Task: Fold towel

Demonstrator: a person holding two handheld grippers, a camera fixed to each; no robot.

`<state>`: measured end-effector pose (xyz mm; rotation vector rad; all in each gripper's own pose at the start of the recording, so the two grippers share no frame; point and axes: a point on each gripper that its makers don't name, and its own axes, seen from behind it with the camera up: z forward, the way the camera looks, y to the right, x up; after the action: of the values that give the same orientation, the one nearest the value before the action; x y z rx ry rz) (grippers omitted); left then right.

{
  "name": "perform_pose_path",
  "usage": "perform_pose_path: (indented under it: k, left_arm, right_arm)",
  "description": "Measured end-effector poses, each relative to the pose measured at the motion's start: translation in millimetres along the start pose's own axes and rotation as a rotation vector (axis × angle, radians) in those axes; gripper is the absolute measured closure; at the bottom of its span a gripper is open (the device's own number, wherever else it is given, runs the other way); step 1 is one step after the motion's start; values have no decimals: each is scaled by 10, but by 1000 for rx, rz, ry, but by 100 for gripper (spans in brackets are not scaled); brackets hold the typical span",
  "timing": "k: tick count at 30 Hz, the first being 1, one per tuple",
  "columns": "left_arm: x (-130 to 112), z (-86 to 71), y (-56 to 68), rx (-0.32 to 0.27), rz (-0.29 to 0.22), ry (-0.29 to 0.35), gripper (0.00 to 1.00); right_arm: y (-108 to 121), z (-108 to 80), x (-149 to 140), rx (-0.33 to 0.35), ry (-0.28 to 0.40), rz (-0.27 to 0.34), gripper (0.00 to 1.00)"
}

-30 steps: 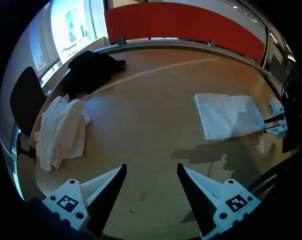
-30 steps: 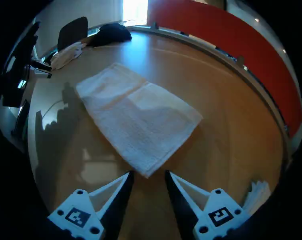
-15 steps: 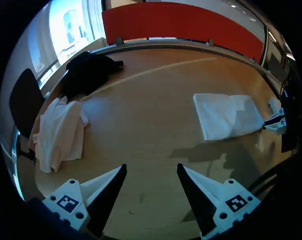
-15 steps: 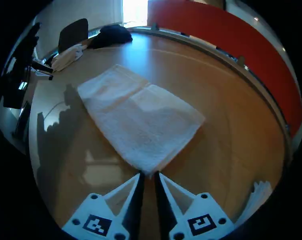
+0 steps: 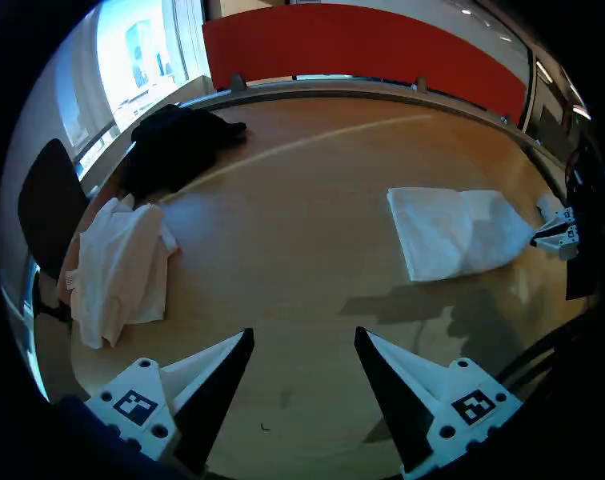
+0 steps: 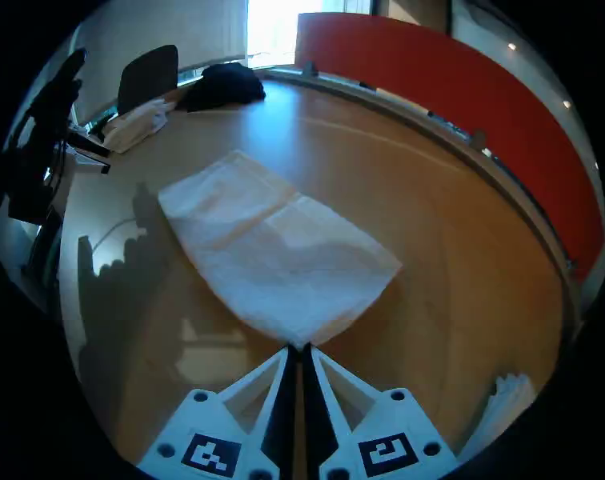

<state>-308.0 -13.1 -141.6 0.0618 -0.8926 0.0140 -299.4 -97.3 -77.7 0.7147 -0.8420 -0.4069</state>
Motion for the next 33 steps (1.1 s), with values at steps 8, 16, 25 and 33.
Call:
perform_pose_path:
  k: [8, 16, 25, 33]
  left_arm:
    - [33, -6, 4, -1, -1, 8, 7]
    - [36, -15, 14, -2, 2, 12, 7]
    - [75, -33, 37, -5, 2, 21, 7]
    - [100, -31, 55, -6, 8, 25, 7]
  right_arm:
    - [70, -181, 427, -37, 77, -34, 95]
    - [127, -356, 762, -61, 131, -71, 95]
    - [152, -521, 983, -80, 163, -117, 95]
    - [198, -642, 1066, -98, 178, -130, 95]
